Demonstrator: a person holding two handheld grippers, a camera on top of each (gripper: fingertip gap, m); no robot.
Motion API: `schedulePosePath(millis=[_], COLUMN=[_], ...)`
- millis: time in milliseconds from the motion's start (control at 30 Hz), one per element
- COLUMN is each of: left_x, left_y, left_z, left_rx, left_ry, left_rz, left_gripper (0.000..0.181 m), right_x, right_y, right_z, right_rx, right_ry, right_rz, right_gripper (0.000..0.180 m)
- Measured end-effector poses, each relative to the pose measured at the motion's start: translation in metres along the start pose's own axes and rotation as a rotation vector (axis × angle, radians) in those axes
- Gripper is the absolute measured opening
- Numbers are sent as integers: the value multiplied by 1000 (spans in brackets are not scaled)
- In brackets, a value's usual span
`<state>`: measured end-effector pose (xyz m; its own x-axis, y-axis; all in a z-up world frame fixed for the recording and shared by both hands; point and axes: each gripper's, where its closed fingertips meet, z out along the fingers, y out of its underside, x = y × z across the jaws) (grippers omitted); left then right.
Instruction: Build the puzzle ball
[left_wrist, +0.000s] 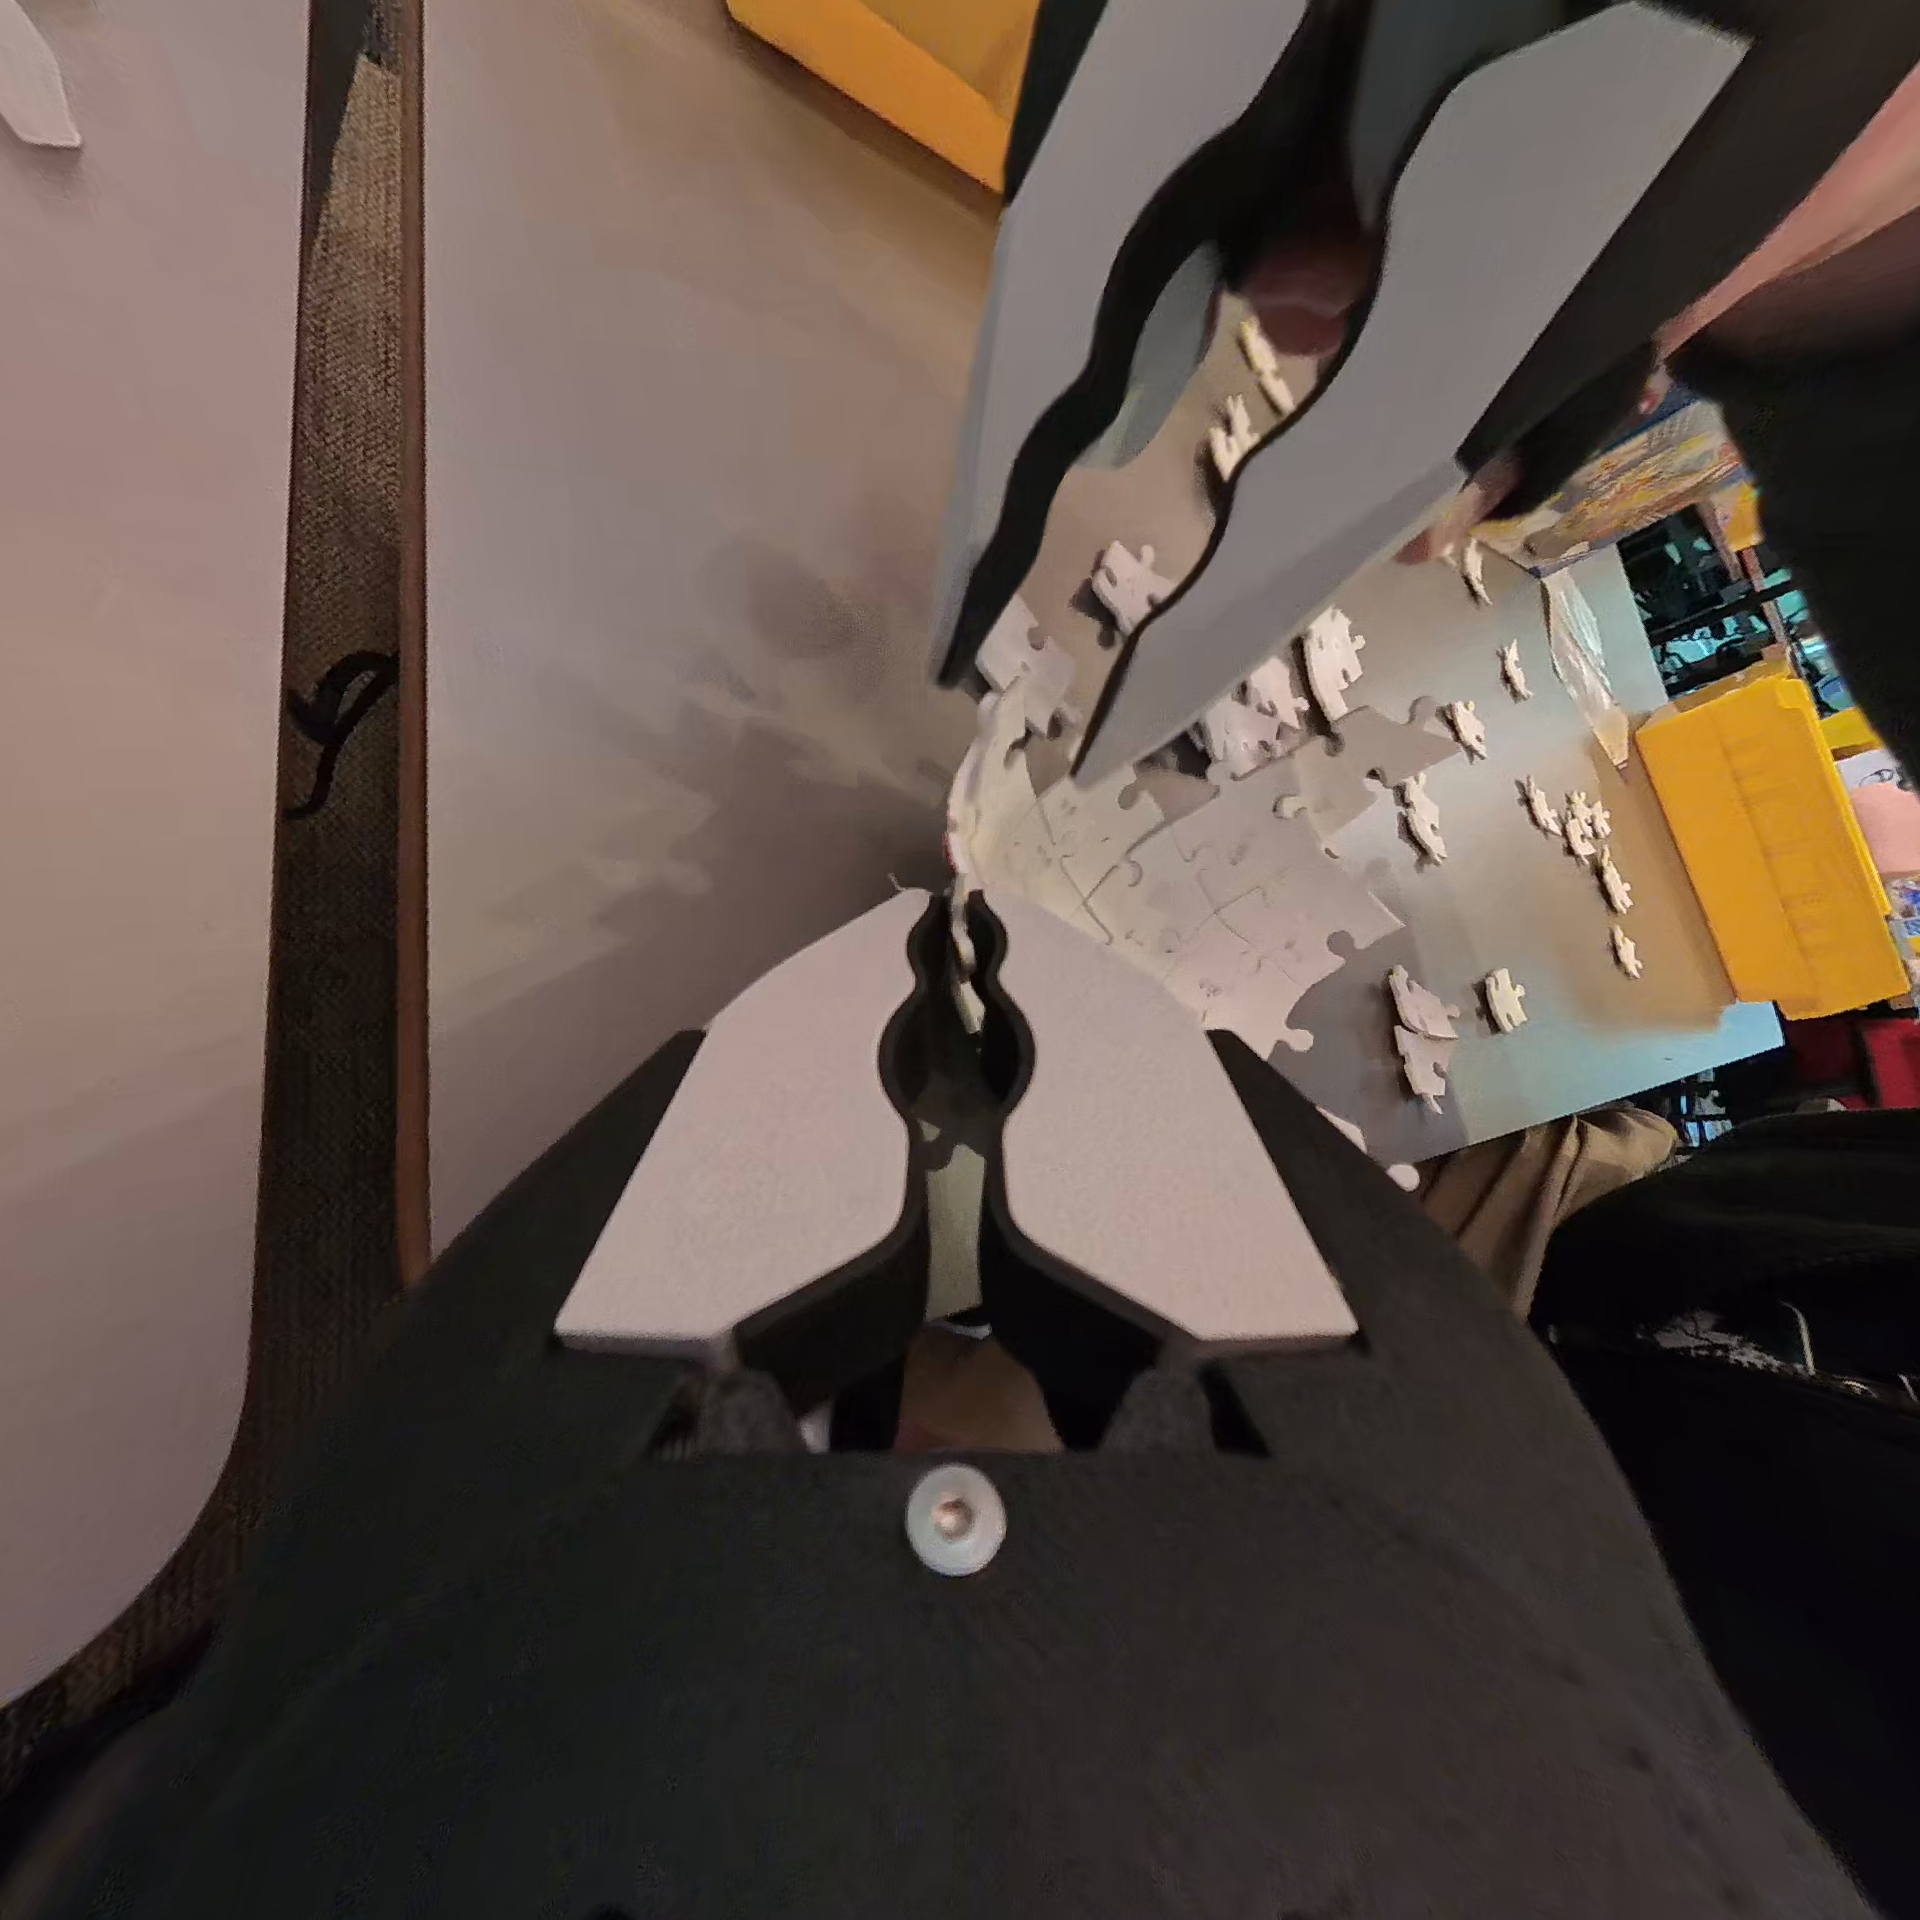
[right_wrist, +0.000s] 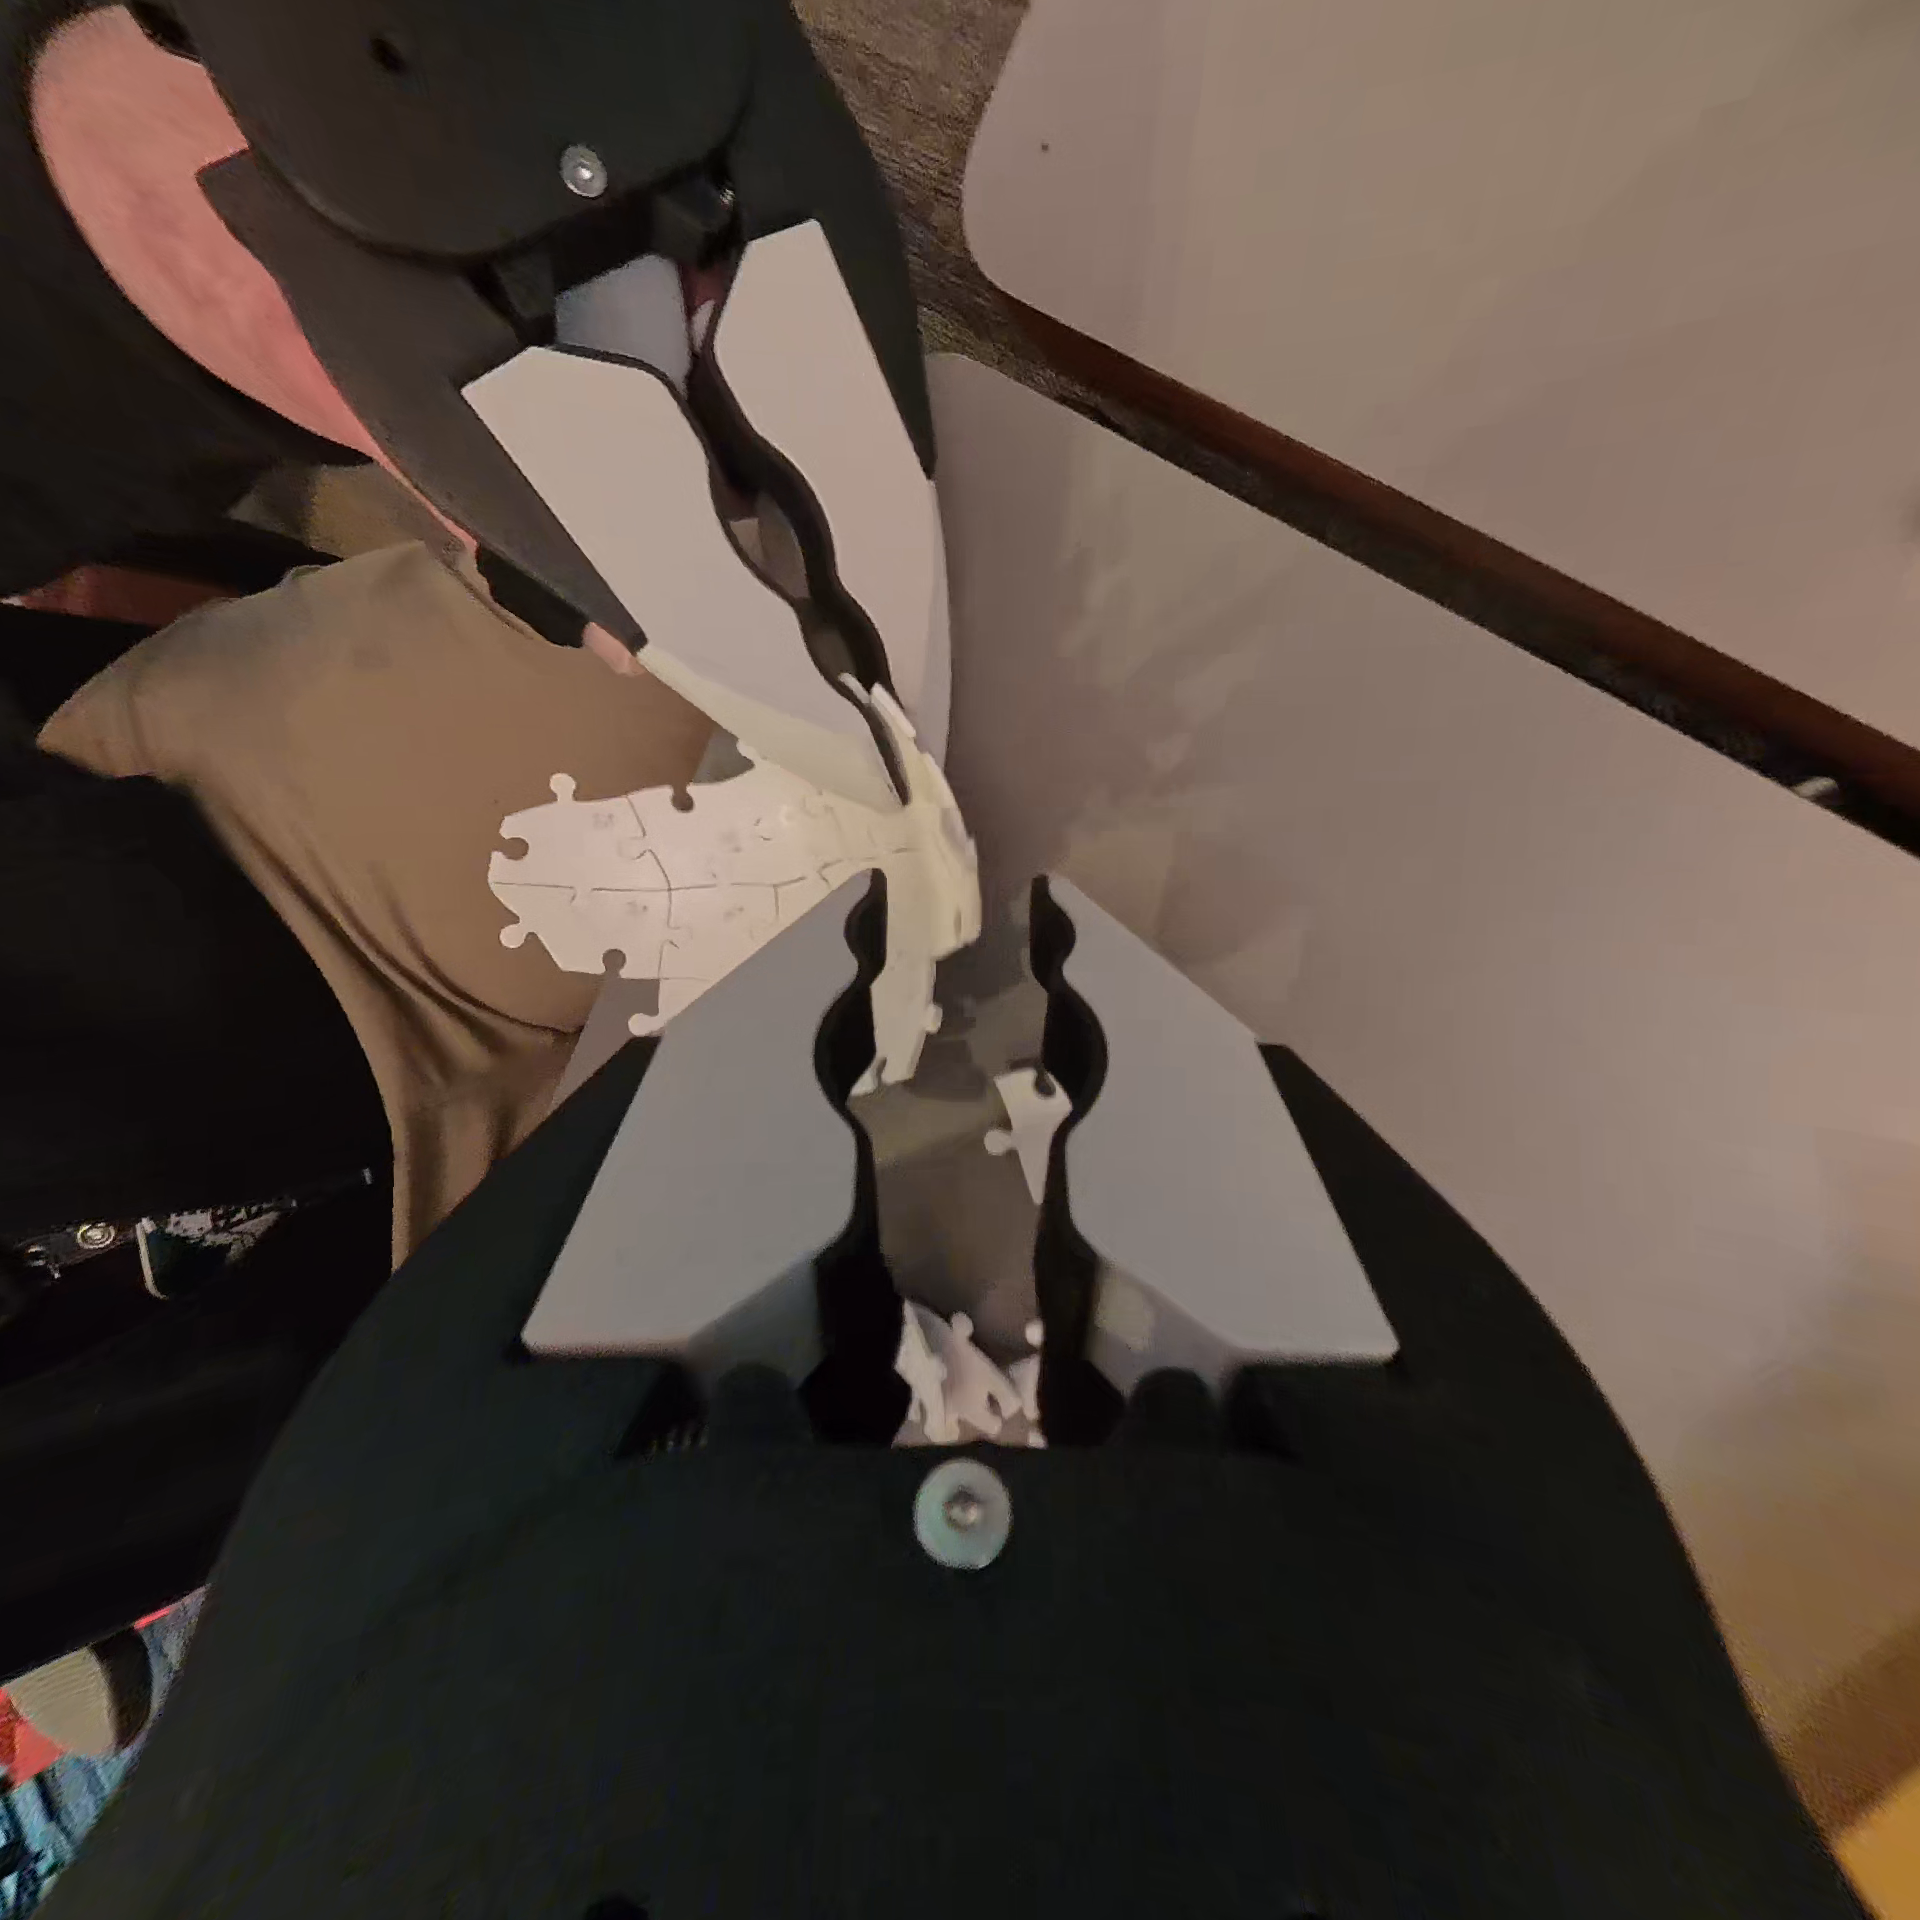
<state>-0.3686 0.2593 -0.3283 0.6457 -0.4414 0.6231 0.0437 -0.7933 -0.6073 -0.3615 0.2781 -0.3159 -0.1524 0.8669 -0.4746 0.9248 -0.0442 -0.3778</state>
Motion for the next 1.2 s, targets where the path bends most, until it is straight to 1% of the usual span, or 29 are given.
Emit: schedulePosePath(millis=[67,167,233,367,600,700,800,867,1067,1200], left_x=[1,1,1,1,1,2,2,1,7,6], left_y=[0,0,0,1,1,2,-2,0,5,8], left_z=[1,1,2,2,2,2,1,0,0,2], left_rx=[6,9,11,12,13,9,30,19,-13,-41], left_ry=[12,22,26,36,44,50,50,46,77,51], left_rz=[8,14,12,14,39,41,30,33,29,52], left_gripper=[3,3,3,3,3,3,3,4,17,7], right_x=[-3,-1,0,-5,-7,-7,-6,-6,-8,-10], right_y=[0,0,0,-1,1,1,-1,2,3,3], right_z=[7,15,17,16,15,15,12,13,13,13], right_rx=[16,35,44,70,86,100,130,120,130,123], right_ry=[-34,-42,-52,-98,-122,-144,-144,-144,-134,-131], right_rz=[-11,-19,-20,-26,-34,-1,18,17,4,-10], right_gripper=[23,13,7,1,0,0,4,5,0,0])
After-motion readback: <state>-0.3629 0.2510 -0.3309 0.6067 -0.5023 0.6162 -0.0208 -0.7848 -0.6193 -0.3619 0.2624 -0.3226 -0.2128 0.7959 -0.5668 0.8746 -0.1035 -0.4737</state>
